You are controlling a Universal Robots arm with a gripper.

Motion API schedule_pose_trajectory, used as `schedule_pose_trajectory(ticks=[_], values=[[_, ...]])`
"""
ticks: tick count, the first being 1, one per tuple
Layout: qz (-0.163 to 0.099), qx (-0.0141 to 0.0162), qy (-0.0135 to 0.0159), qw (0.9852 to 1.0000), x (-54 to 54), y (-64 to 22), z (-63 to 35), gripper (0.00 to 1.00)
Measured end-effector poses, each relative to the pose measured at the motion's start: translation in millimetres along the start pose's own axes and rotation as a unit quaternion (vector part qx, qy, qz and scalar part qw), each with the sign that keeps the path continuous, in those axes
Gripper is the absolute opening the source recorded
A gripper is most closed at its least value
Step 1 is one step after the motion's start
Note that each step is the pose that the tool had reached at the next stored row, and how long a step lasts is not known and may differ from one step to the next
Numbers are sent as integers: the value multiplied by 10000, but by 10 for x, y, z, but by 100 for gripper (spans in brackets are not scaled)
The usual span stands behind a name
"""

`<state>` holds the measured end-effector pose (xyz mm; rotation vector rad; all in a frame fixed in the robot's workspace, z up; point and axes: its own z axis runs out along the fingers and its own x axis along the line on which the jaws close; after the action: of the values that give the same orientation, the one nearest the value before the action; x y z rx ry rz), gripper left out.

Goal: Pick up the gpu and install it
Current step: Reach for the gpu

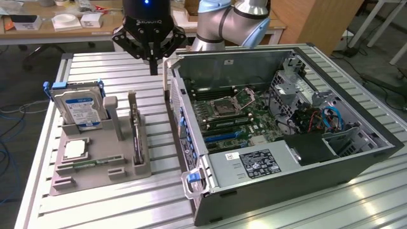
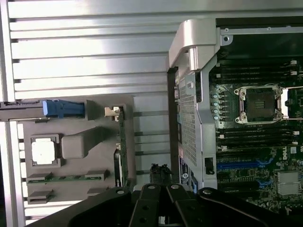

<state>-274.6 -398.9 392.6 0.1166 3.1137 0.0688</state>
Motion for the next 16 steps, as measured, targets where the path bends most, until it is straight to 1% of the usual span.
schedule_pose_trajectory(ticks=[16], values=[[0, 0, 0, 10000, 259, -19, -5, 10]])
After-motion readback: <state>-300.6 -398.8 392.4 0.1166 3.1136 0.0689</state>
